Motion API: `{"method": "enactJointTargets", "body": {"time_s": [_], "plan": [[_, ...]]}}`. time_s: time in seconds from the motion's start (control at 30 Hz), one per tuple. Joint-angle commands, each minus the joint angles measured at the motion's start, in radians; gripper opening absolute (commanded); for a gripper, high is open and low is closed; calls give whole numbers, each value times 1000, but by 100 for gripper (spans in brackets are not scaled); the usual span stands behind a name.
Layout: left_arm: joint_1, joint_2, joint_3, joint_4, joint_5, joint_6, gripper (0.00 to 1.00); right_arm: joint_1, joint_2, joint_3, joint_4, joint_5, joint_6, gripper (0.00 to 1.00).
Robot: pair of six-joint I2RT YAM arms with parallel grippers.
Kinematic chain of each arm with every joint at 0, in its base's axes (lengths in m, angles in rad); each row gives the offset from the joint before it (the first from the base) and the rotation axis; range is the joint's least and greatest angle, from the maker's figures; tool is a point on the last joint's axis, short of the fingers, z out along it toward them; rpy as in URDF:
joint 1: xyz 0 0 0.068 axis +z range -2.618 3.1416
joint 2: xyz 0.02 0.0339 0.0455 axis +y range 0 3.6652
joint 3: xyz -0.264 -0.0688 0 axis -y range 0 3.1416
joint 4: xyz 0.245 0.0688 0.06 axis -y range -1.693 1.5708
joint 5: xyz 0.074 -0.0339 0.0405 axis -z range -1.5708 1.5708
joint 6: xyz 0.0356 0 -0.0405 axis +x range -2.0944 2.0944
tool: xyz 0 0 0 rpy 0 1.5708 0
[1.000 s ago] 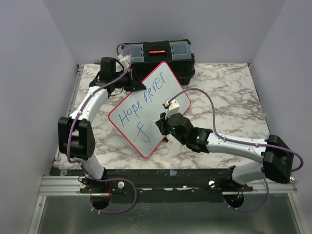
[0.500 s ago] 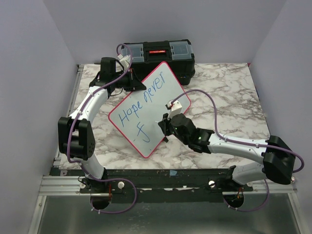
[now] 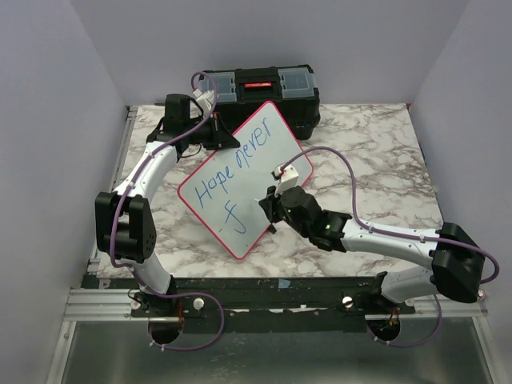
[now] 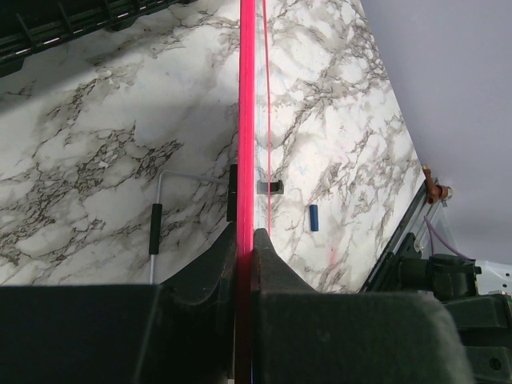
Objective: Write a sentence on the whiteboard
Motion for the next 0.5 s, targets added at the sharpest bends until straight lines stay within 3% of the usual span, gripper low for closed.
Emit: {"method": "enactJointTargets", "body": {"time_s": [0.0,0.47], "plan": [[-15,-15,3,6,-37,75,0,-2,5,5,31,-5,-10,1],[-15,-15,1,9,-34,72,0,-2,77,79,39,-17,-22,1]]}}
